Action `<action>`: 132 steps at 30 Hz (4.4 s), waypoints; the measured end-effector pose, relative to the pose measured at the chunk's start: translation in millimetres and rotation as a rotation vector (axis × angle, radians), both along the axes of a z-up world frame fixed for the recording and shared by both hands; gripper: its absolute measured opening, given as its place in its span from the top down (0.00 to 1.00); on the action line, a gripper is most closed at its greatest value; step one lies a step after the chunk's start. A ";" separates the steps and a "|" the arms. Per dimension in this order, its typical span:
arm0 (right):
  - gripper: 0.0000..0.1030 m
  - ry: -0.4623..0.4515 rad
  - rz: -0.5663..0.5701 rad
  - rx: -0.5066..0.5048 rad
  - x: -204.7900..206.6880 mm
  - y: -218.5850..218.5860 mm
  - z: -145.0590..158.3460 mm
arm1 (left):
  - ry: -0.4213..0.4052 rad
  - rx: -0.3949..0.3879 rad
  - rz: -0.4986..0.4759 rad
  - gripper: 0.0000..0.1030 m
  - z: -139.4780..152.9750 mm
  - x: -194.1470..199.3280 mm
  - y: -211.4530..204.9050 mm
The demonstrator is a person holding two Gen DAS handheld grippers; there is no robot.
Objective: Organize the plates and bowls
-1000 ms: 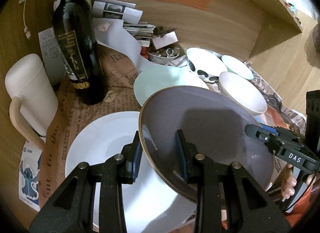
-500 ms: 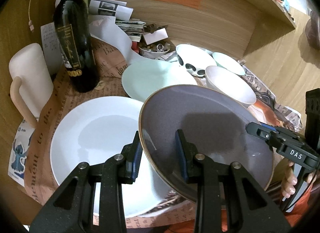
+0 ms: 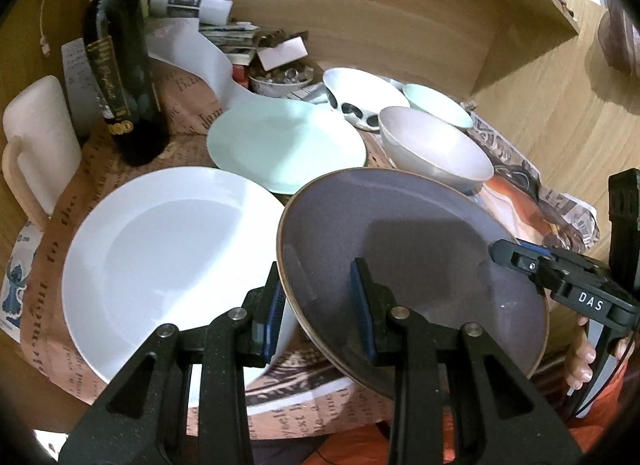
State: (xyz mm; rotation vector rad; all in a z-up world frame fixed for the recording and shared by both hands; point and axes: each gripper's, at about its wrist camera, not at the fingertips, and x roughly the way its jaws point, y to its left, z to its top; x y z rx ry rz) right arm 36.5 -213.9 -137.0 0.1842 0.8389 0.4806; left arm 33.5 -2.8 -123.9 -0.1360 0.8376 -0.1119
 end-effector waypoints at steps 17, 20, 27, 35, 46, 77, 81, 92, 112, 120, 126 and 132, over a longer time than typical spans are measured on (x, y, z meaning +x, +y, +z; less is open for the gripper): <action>0.75 0.063 -0.026 -0.012 11.0 -16.7 -19.0 | 0.054 0.016 -0.041 0.68 -18.9 16.1 -24.1; 0.75 0.074 -0.025 -0.018 13.5 -14.9 -21.8 | 0.067 0.023 -0.045 0.68 -22.4 19.8 -25.4; 0.75 0.081 -0.019 -0.029 16.4 -15.1 -25.2 | 0.075 0.039 -0.054 0.68 -26.5 21.2 -26.3; 0.75 0.083 -0.044 -0.021 19.3 -17.8 -24.8 | 0.073 0.051 -0.066 0.68 -27.3 21.7 -27.9; 0.75 0.007 -0.066 -0.071 24.0 -16.6 -12.8 | 0.074 0.080 -0.069 0.67 -27.7 30.8 -33.0; 0.17 -0.149 0.018 -0.025 24.6 43.2 40.1 | -0.231 0.164 0.110 0.13 41.3 -17.1 35.8; 0.17 -0.132 0.058 -0.034 31.8 64.3 41.2 | -0.219 0.165 0.161 0.09 36.6 -23.3 59.7; 0.17 -0.098 0.181 -0.082 53.3 124.7 41.5 | -0.108 0.148 0.271 0.09 2.8 -37.5 120.8; 0.65 0.134 0.352 -0.222 87.1 198.8 -12.9 | -0.002 0.016 0.249 0.48 -32.4 -47.9 161.1; 0.70 0.158 0.367 -0.251 92.1 210.2 -21.1 | 0.022 -0.052 0.197 0.67 -36.5 -44.1 163.7; 0.70 0.137 0.357 -0.234 92.4 212.4 -22.2 | 0.028 -0.073 0.182 0.69 -36.9 -42.3 161.7; 0.74 0.124 0.325 -0.215 89.8 207.6 -19.2 | 0.036 -0.050 0.214 0.69 -34.5 -40.0 157.4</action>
